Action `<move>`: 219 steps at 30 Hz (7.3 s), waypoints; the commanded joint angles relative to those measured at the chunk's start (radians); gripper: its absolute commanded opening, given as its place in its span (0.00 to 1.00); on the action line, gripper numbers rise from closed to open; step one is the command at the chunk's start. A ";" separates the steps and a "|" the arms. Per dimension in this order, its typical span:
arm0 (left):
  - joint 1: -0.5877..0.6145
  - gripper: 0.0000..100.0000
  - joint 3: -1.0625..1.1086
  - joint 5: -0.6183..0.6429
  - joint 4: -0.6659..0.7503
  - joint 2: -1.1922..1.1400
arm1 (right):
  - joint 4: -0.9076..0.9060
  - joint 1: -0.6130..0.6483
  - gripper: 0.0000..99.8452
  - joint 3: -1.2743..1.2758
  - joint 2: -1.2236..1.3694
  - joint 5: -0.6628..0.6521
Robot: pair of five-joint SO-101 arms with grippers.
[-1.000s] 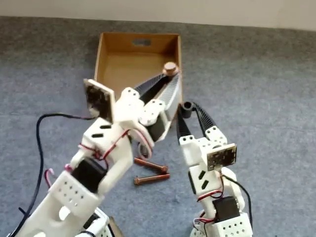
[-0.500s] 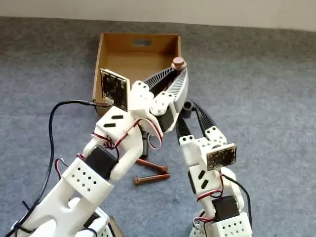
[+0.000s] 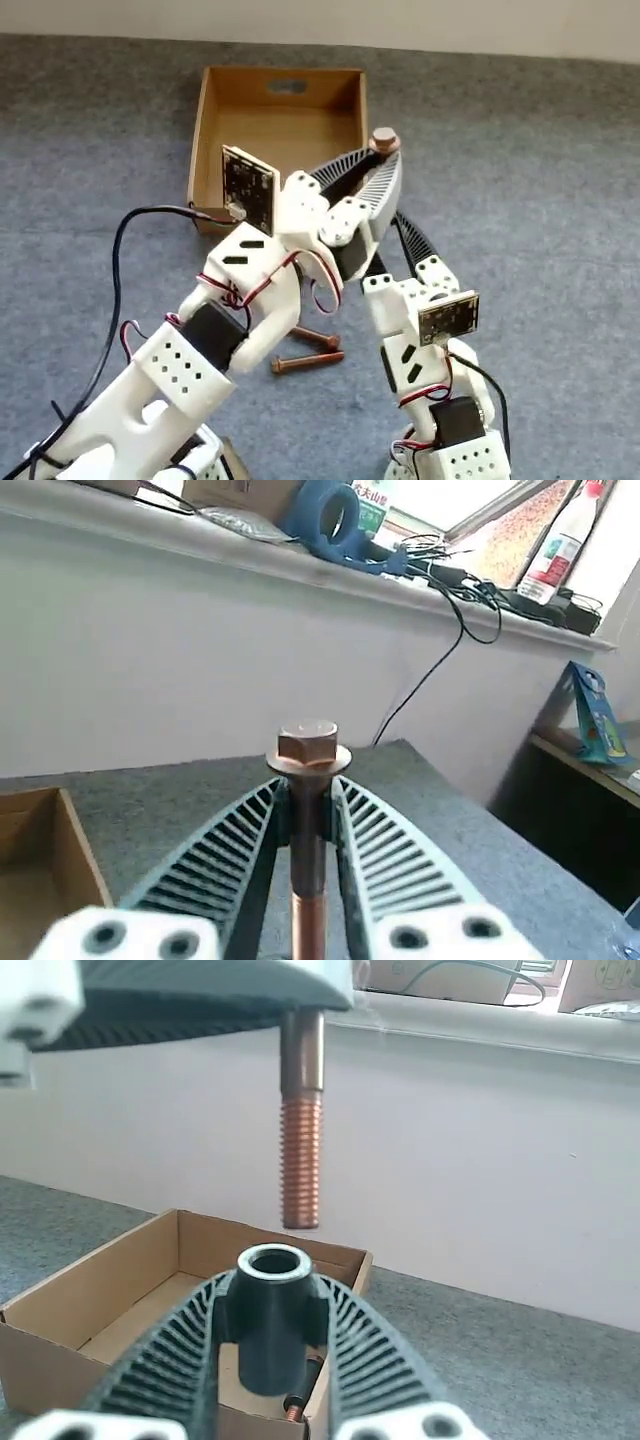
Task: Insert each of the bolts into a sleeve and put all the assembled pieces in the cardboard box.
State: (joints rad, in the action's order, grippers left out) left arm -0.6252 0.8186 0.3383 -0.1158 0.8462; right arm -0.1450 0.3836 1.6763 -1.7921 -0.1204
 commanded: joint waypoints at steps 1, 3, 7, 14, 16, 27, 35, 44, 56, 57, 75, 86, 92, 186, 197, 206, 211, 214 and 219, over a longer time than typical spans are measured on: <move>-0.013 0.01 -0.038 0.003 0.021 -0.001 | 0.021 -0.010 0.01 0.065 -0.005 0.006; -0.013 0.01 -0.028 0.003 0.021 -0.002 | 0.021 -0.010 0.01 0.065 -0.005 0.006; -0.019 0.01 0.015 0.003 0.023 -0.002 | 0.021 -0.010 0.01 0.065 -0.005 0.006; -0.018 0.01 0.041 0.003 0.023 -0.001 | 0.021 -0.010 0.01 0.065 -0.005 0.006; -0.016 0.01 0.038 0.003 0.023 -0.001 | 0.021 -0.010 0.01 0.065 -0.005 0.006; 0.045 0.01 0.002 0.003 0.026 0.008 | 0.021 -0.010 0.01 0.065 -0.005 0.006; 0.130 0.01 0.005 0.003 0.023 0.008 | 0.021 -0.010 0.01 0.065 -0.005 0.006; 0.120 0.01 0.012 0.003 0.023 0.010 | 0.021 -0.010 0.01 0.065 -0.005 0.006; 0.045 0.01 0.004 0.003 -0.061 0.010 | 0.021 -0.010 0.01 0.065 -0.005 0.006; 0.045 0.01 0.004 0.003 -0.058 0.010 | 0.019 -0.010 0.01 0.065 -0.005 0.006; 0.039 0.01 -0.085 0.003 -0.061 0.002 | 0.019 -0.010 0.01 0.067 -0.005 0.006; 0.038 0.01 0.001 0.003 -0.068 0.001 | 0.019 -0.010 0.01 0.067 -0.005 0.006; 0.035 0.01 -0.005 0.003 -0.068 0.001 | 0.019 -0.010 0.01 0.067 -0.005 0.006; 0.753 0.01 0.748 -0.316 -0.503 0.768 | -0.030 -0.010 0.01 0.077 0.004 0.008; 0.750 0.01 0.789 -0.315 -0.571 0.722 | -0.295 -0.013 0.01 -0.248 0.007 -0.002; 0.748 0.01 0.834 -0.316 -0.531 0.710 | -0.291 -0.012 0.01 -0.596 0.384 -0.084; 0.731 0.01 0.888 -0.316 -0.414 0.710 | -0.294 -0.012 0.01 -0.857 0.750 0.043; 0.691 0.01 0.888 -0.316 -0.436 0.710 | -0.289 -0.013 0.01 -0.917 0.989 0.109; 0.684 0.01 0.888 -0.316 -0.442 0.710 | -0.274 -0.015 0.01 -1.150 1.293 0.112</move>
State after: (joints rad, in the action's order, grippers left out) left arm 0.0760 1.6824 0.0299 -0.5669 1.5597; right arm -0.4411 0.3790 0.7142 -0.6352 -0.0222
